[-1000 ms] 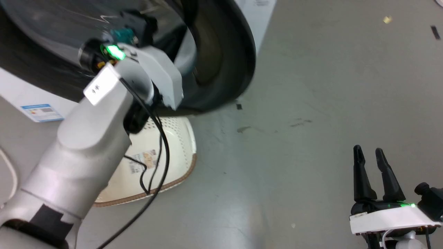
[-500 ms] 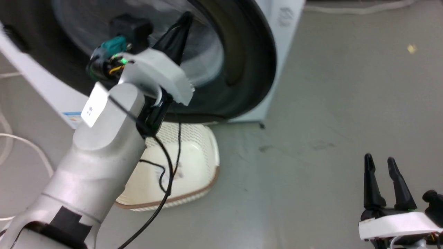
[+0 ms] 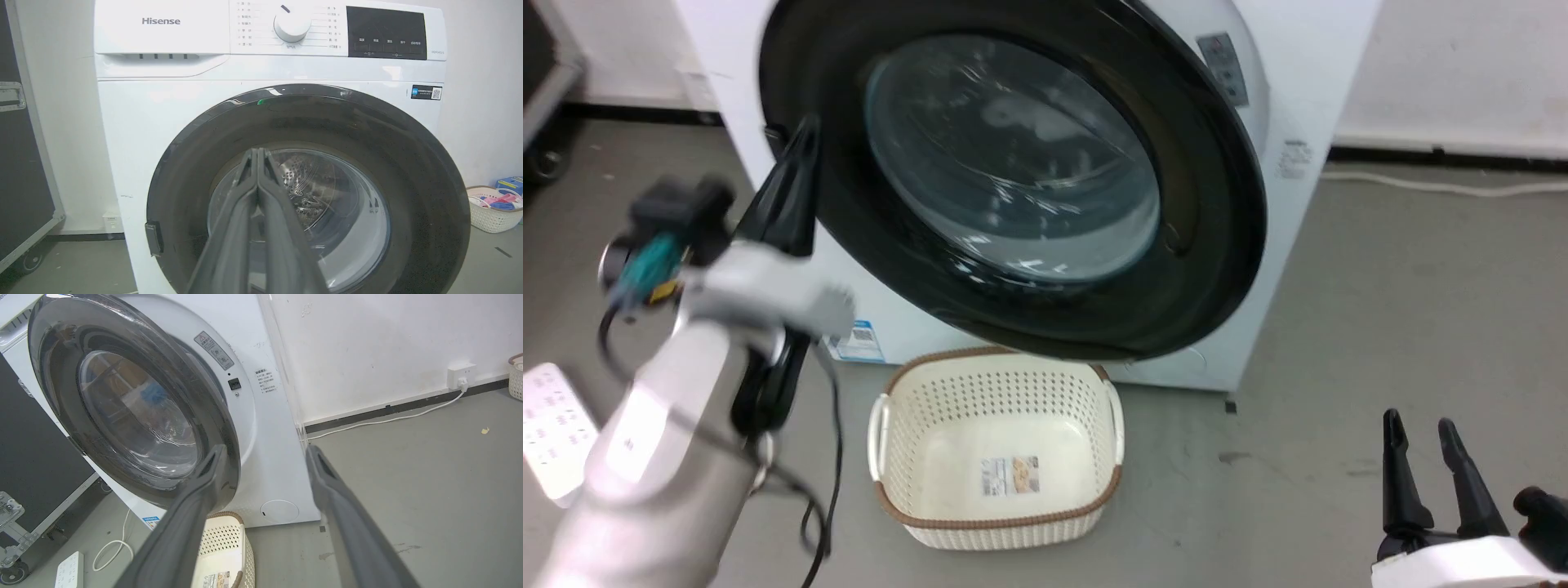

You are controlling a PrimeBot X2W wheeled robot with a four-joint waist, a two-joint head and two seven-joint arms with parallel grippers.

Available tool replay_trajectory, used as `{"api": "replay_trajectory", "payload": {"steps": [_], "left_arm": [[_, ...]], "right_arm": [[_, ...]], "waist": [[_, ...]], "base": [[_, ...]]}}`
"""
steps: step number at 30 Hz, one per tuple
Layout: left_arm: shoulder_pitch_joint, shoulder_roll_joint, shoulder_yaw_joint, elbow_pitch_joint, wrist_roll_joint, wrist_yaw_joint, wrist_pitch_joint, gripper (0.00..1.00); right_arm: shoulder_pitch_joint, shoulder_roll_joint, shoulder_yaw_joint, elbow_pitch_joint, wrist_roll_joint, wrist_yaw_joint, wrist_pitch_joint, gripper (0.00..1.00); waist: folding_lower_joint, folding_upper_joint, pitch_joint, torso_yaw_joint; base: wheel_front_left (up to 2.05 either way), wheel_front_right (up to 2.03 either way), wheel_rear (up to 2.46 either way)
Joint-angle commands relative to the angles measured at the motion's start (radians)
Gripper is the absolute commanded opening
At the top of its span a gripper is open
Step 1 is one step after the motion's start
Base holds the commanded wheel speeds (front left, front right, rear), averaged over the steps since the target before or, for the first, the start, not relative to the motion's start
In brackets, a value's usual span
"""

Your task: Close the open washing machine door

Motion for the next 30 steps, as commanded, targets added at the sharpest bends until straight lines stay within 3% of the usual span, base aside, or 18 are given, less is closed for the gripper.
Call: {"api": "replay_trajectory", "payload": {"steps": [1, 10, 18, 26, 28, 29, 30], "left_arm": [[0.073, 0.011, 0.034, -0.044, 0.013, 0.016, -0.005, 0.0], [0.398, 0.051, 0.18, -0.204, 0.027, 0.053, -0.005, 0.0], [0.588, 0.077, 0.185, -0.26, -0.01, 0.034, 0.002, 0.0], [0.672, 0.064, 0.174, -0.29, -0.04, 0.058, 0.032, 0.0], [0.674, 0.063, 0.173, -0.29, -0.04, 0.061, 0.034, 0.05], [0.673, 0.063, 0.171, -0.292, -0.036, 0.066, 0.033, 1.0], [0.671, 0.065, 0.17, -0.293, -0.032, 0.068, 0.032, 1.0]], "right_arm": [[0.02, -0.001, 0.0, 0.003, -0.007, 0.001, -0.004, 1.0], [0.052, -0.001, 0.024, -0.003, -0.017, 0.001, -0.004, 1.0], [0.075, -0.001, 0.046, -0.008, -0.014, 0.001, -0.004, 1.0], [0.097, -0.001, 0.067, 0.0, -0.018, 0.001, -0.001, 1.0], [0.098, -0.001, 0.069, 0.001, -0.018, 0.001, 0.001, 1.0], [0.097, -0.001, 0.072, 0.0, -0.021, 0.001, 0.007, 1.0], [0.097, -0.001, 0.074, -0.001, -0.023, 0.001, 0.01, 1.0]], "waist": [[0.0003, -0.0001, -0.028, 0.025], [0.0003, -0.0001, -0.05, 0.029], [0.0003, -0.0001, -0.055, 0.02], [0.0003, -0.0001, -0.064, 0.029], [0.0003, -0.0001, -0.064, 0.029], [0.0003, -0.0001, -0.063, 0.031], [0.0003, -0.0001, -0.063, 0.031]], "base": [[0.0, 0.0, 0.0], [0.0, 0.0, 0.0], [0.0, 0.0, 0.0], [0.0, 0.0, 0.0], [0.0, 0.0, 0.0], [0.0, 0.0, 0.0], [0.0, 0.0, 0.0]]}}
